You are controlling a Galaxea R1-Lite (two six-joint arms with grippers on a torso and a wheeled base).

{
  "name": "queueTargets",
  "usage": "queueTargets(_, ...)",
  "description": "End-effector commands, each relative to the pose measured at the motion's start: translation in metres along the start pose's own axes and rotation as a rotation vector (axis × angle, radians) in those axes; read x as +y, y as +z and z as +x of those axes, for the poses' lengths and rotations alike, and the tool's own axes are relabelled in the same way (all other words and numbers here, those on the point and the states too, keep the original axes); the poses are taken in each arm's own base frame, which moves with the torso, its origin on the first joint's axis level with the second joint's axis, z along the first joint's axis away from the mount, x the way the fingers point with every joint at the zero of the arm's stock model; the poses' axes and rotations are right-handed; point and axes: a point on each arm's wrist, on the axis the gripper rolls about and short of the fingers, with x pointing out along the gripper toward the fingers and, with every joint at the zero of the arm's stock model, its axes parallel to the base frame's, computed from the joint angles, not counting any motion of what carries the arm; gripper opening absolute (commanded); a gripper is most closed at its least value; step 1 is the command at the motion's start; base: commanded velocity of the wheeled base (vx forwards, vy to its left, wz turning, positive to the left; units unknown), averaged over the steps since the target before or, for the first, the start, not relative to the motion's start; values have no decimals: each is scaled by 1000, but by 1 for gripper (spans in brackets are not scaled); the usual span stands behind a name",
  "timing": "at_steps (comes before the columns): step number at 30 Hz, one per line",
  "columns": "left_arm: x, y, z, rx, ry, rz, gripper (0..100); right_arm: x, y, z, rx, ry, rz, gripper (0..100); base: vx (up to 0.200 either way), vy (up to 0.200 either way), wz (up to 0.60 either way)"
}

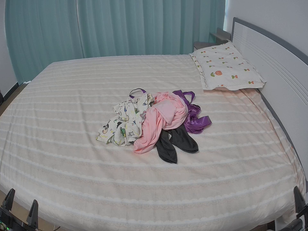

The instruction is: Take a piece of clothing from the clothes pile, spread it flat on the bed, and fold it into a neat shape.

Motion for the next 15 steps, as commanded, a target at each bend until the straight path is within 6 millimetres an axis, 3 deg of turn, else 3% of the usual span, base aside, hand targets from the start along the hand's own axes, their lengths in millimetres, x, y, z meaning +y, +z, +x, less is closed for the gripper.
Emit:
queueTargets(1, 0, -5, 1, 18, 1, 0, 100, 4, 96, 21, -2, 52, 129, 100, 0, 0, 0)
queueTargets(3, 0, -5, 1, 18, -1, 0, 100, 4, 86, 32, 88, 78, 123, 100, 0, 0, 0)
queueTargets(4, 0, -5, 1, 18, -1, 0, 100, 5, 72, 52, 217, 122, 137, 100, 0, 0, 0)
queueTargets(6, 0, -5, 1, 18, 1, 0, 100, 7, 63, 70, 330, 189, 157, 100, 0, 0, 0)
queueTargets(7, 0, -5, 1, 18, 1, 0, 100, 7, 63, 70, 330, 189, 157, 100, 0, 0, 0)
queueTargets(11, 0, -5, 1, 18, 1, 0, 100, 17, 53, 148, 572, 323, 179, 100, 0, 0, 0)
queueTargets(12, 0, -5, 1, 18, 1, 0, 100, 17, 53, 148, 572, 323, 179, 100, 0, 0, 0)
queueTargets(13, 0, -5, 1, 18, 1, 0, 100, 26, 45, 168, 617, 358, 180, 100, 0, 0, 0)
queueTargets(14, 0, -5, 1, 18, 1, 0, 100, 26, 45, 168, 617, 358, 180, 100, 0, 0, 0)
queueTargets(15, 0, -5, 1, 18, 1, 0, 100, 31, 34, 193, 643, 348, 199, 100, 0, 0, 0)
